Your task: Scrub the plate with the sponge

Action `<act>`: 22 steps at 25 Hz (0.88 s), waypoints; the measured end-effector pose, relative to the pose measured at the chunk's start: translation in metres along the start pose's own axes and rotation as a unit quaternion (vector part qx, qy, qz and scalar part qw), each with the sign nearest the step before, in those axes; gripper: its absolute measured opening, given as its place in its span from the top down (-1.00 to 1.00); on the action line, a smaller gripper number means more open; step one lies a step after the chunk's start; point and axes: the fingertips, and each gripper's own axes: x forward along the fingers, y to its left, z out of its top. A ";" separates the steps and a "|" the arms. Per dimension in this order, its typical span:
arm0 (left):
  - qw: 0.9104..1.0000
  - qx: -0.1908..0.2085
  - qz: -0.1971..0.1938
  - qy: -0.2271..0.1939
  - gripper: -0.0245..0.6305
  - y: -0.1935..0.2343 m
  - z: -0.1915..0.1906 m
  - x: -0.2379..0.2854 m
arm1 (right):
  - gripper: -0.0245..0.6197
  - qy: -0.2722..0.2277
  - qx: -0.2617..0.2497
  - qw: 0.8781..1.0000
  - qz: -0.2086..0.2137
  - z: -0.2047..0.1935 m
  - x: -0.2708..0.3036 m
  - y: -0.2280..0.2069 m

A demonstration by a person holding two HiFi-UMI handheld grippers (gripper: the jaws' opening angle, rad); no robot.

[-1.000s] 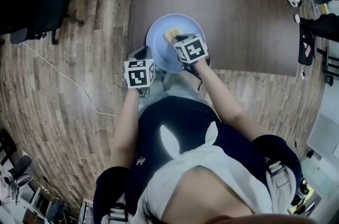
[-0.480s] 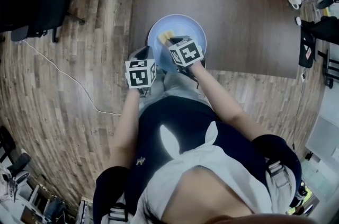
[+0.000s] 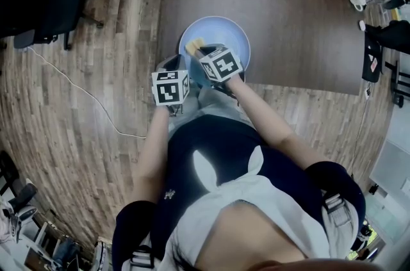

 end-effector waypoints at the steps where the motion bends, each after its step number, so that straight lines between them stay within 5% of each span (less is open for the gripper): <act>1: 1.000 0.000 0.000 0.000 0.90 0.000 0.001 0.000 | 0.85 0.001 -0.001 1.000 0.003 0.000 0.000 0.002; 22: 1.000 -0.001 0.006 -0.001 0.90 0.000 0.001 0.002 | 0.85 0.002 -0.023 0.999 0.042 -0.006 0.006 0.027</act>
